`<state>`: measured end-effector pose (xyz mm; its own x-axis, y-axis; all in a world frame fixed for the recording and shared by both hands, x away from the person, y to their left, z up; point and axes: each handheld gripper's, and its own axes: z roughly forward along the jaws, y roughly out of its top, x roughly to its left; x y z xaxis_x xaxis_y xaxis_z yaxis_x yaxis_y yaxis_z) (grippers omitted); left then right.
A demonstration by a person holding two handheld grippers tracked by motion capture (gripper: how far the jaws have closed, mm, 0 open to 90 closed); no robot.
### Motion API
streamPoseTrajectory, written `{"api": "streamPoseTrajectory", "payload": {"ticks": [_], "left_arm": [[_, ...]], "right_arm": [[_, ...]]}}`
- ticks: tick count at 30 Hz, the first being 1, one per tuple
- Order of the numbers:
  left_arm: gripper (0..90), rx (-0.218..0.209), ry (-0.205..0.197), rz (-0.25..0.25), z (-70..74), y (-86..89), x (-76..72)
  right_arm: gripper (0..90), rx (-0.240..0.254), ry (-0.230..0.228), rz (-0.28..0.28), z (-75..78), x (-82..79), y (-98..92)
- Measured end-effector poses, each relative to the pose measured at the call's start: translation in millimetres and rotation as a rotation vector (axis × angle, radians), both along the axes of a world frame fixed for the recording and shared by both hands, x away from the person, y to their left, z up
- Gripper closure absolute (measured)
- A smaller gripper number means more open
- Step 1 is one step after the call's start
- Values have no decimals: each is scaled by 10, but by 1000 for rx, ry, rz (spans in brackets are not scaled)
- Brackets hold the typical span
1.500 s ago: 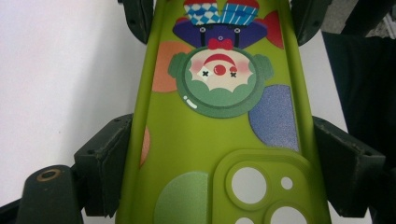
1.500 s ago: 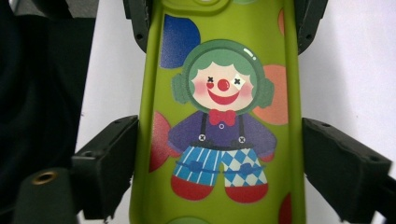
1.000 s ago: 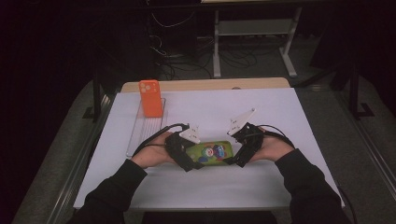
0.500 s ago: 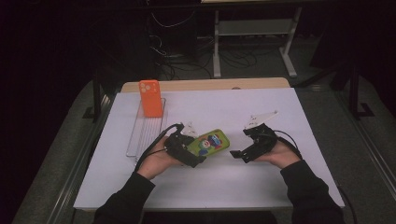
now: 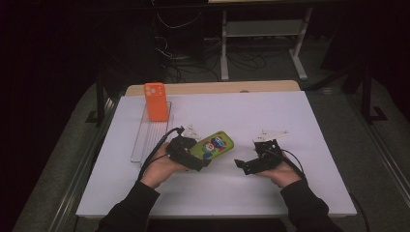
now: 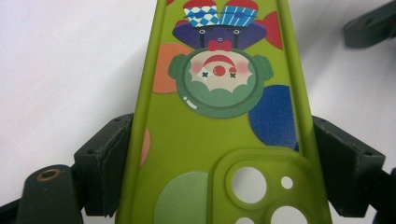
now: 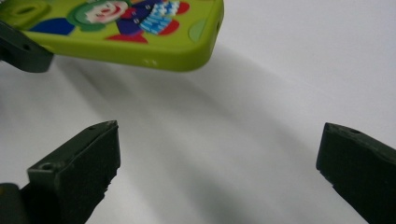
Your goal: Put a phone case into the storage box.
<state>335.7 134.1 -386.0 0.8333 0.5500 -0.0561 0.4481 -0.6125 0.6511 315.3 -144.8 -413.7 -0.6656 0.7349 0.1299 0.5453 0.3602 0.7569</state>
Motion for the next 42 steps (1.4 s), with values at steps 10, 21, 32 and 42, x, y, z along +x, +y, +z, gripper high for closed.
{"api": "streamPoseTrajectory", "payload": {"ticks": [10,21,32,42], "left_arm": [[157,1,7,-25,8,-27,-10],[157,13,12,-41,0,-43,-21],[157,23,9,-50,-5,-45,-17],[157,24,5,-57,-4,-40,-12]], "right_arm": [[0,-51,-94,-1,-54,-36,96],[0,-200,-270,68,-34,-130,161],[0,-390,-427,137,-58,-208,234],[0,-551,-591,178,-87,-285,316]]}}
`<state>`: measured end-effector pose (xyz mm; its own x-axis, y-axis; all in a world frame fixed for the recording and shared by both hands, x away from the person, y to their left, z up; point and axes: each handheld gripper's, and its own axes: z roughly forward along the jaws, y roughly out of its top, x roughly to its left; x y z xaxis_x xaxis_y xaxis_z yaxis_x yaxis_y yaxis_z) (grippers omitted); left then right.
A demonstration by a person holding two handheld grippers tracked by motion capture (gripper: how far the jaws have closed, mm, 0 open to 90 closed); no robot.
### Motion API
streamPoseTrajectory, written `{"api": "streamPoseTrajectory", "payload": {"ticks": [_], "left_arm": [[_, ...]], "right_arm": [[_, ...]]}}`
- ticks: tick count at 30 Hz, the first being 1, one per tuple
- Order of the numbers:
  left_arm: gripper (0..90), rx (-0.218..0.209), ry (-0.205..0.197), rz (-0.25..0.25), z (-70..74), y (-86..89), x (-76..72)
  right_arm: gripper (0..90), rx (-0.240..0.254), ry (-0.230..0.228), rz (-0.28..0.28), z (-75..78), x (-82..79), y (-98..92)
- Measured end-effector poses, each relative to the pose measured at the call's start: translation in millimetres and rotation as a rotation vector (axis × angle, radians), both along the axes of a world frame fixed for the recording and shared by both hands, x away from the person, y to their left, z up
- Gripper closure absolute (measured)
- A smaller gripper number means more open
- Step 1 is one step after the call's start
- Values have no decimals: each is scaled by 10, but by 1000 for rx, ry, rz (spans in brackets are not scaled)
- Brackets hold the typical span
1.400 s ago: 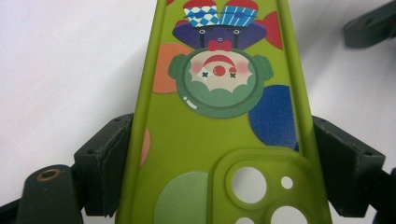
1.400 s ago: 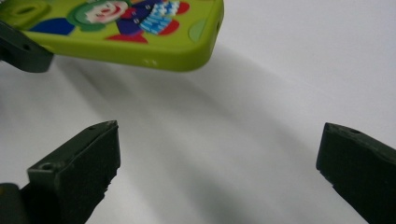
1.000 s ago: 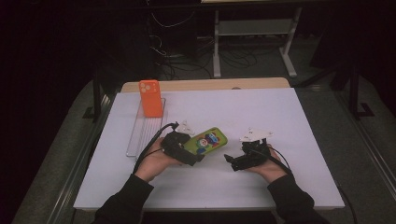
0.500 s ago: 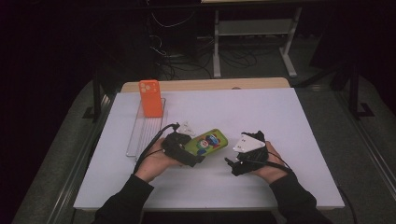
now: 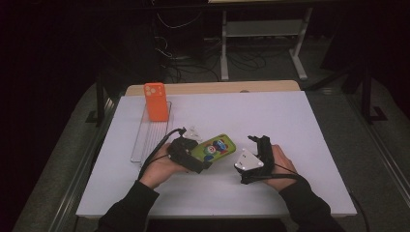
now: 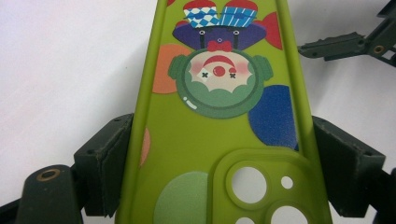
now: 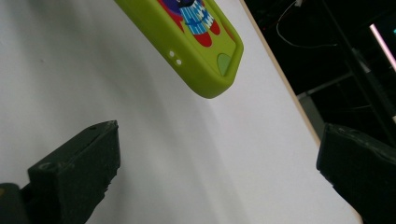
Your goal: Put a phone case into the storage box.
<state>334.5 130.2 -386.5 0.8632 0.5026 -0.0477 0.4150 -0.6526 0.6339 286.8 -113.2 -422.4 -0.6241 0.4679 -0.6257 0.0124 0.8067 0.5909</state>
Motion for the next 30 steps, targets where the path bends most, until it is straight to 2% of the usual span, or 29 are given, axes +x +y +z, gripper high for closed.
{"api": "streamPoseTrajectory", "payload": {"ticks": [4,7,9,12,14,15,17,18,22,23,24,25,27,28,29,30], "left_arm": [[157,-17,6,17,-9,-13,-12],[157,-21,0,20,-11,-13,-10],[157,-21,2,22,-12,-12,-10],[157,-30,16,29,-16,-18,-20],[157,-28,22,30,-15,-21,-25],[157,-7,19,13,-6,-7,-15],[157,3,19,5,-2,-1,-10],[157,5,18,4,-1,1,-9],[157,0,20,5,4,-2,-12],[157,-13,22,15,-1,-11,-19],[157,-3,9,2,5,-7,-7],[157,-14,23,12,-3,-16,-18],[157,-35,25,25,-14,-33,-25],[157,-9,19,4,-5,-21,-14],[157,-4,18,1,-3,-24,-13],[157,-6,23,0,-5,-29,-15]], "right_arm": [[0,-39,-26,4,-19,-14,18],[0,-92,-76,20,-29,-17,27],[0,-101,-84,18,-33,-31,41],[0,-148,-122,31,-32,-33,55],[0,-189,-150,36,-35,-50,75],[0,-194,-158,37,-38,-61,92],[0,-252,-200,68,-33,-60,107],[0,-250,-203,60,-37,-80,127],[6,-303,-257,98,-43,-88,179],[14,-294,-251,90,-44,-98,196],[32,-299,-260,94,-51,-100,210],[51,-302,-278,100,-59,-104,223],[87,-303,-299,112,-62,-111,246],[99,-305,-303,111,-74,-114,260],[113,-309,-290,104,-90,-122,271],[121,-311,-297,109,-95,-118,282]]}}
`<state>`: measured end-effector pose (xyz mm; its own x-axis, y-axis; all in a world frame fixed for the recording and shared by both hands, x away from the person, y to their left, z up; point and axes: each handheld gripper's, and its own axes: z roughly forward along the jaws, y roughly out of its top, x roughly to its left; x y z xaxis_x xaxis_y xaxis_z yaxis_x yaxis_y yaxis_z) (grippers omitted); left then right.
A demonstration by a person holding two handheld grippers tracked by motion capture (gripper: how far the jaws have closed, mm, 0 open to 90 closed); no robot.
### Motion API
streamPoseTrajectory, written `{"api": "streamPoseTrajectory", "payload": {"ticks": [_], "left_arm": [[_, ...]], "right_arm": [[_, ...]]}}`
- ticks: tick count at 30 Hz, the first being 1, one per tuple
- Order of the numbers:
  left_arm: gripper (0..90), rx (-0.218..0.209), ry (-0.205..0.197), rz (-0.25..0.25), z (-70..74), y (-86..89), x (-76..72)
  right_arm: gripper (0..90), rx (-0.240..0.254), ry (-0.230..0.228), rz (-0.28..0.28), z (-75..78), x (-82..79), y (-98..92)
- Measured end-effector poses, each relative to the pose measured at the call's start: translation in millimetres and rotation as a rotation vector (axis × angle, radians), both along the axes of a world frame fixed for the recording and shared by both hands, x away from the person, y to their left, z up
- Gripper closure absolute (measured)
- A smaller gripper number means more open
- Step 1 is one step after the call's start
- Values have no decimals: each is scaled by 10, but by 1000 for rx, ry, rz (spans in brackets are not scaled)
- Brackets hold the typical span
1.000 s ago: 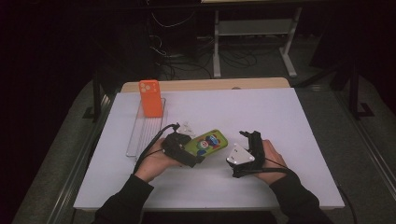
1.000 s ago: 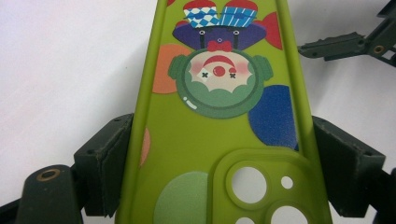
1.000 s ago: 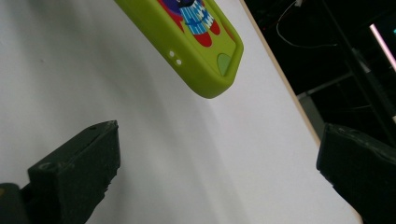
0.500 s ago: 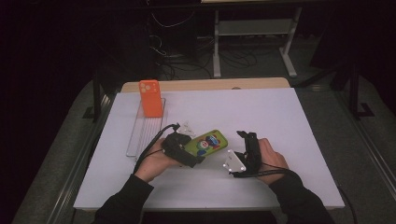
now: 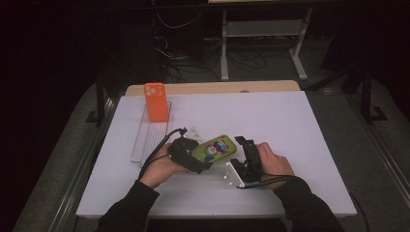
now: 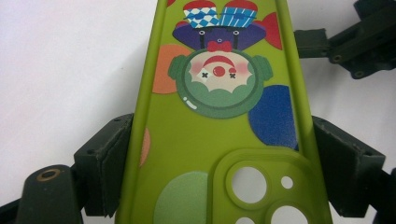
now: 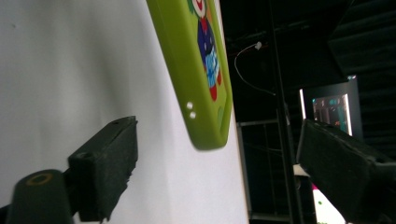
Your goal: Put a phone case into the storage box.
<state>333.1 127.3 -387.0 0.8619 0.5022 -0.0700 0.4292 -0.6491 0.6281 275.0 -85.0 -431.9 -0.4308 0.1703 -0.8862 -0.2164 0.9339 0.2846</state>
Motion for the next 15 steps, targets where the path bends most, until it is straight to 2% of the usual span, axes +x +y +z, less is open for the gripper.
{"api": "streamPoseTrajectory", "payload": {"ticks": [2,4,5,6,8,11,12,15], "left_arm": [[157,0,-5,-4,-2,-8,0],[157,1,-7,-3,3,-16,-5],[157,3,-9,-7,2,-16,-3],[157,2,-6,-8,3,-18,-5],[157,4,-8,-10,3,-20,-5],[157,11,-9,-17,6,-16,-2],[157,11,-9,-16,7,-15,-2],[157,10,-9,-17,8,-16,-4]], "right_arm": [[129,-6,-38,19,-7,14,26],[143,-21,-38,25,-22,5,54],[159,-64,-69,52,-20,21,62],[174,-57,-68,45,-42,8,78],[218,-70,-113,70,-43,13,114],[298,-105,-142,77,-59,6,164],[324,-83,-160,69,-80,4,184],[396,-104,-166,69,-113,4,220]]}}
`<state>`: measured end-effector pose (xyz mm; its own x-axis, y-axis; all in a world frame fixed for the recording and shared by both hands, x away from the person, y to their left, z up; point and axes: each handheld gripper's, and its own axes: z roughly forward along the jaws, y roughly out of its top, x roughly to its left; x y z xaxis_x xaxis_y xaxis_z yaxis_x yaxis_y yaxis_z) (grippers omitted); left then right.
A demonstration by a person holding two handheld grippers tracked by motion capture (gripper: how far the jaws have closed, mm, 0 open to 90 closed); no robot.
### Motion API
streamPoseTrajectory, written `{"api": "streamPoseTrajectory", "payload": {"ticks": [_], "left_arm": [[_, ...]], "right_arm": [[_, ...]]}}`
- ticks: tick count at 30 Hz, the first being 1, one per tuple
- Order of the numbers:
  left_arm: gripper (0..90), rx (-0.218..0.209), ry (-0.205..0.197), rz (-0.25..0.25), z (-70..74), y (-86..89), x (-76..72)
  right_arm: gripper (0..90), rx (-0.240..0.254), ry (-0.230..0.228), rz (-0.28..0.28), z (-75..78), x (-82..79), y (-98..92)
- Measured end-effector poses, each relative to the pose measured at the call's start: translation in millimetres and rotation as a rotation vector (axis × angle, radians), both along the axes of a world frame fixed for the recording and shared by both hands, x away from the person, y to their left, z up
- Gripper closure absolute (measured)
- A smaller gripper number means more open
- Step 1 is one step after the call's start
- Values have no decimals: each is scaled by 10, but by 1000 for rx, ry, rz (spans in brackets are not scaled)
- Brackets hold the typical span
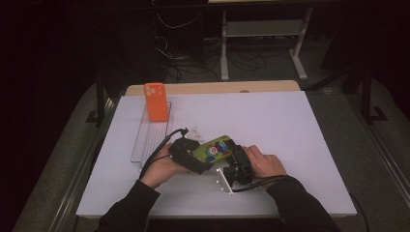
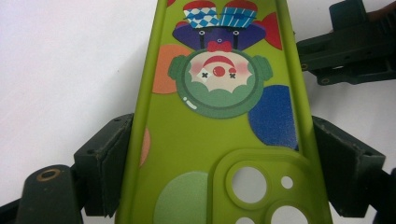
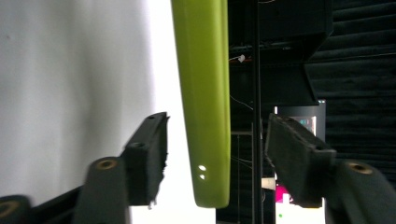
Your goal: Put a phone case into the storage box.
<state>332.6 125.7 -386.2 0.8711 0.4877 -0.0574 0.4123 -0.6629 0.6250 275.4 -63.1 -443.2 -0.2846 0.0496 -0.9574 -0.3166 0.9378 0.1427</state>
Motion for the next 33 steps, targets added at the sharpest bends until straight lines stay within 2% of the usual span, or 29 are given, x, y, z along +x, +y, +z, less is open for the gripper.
{"api": "streamPoseTrajectory", "payload": {"ticks": [2,6,13,16,19,22,25,28,33], "left_arm": [[157,0,0,0,-1,0,0],[157,-1,-1,1,-2,-4,-3],[157,-5,-1,-1,17,11,-1],[156,-26,1,12,12,7,-6],[154,-3,-7,-3,18,16,0],[150,-14,-8,-4,8,11,-6],[141,-14,-49,-13,16,18,-23],[125,-30,-56,-2,24,18,-35],[12,-43,-43,-11,44,34,-31]], "right_arm": [[450,-9,11,-1,3,-8,11],[576,-5,-20,11,-9,-32,26],[724,-18,-13,17,-24,-65,46],[741,-35,-18,26,-20,-65,49],[749,-45,-16,23,-35,-69,58],[753,-51,-13,26,-36,-73,59],[754,-52,-26,31,-33,-74,57],[756,-35,-34,32,-21,-61,47],[756,-27,-18,9,-6,-34,19]]}}
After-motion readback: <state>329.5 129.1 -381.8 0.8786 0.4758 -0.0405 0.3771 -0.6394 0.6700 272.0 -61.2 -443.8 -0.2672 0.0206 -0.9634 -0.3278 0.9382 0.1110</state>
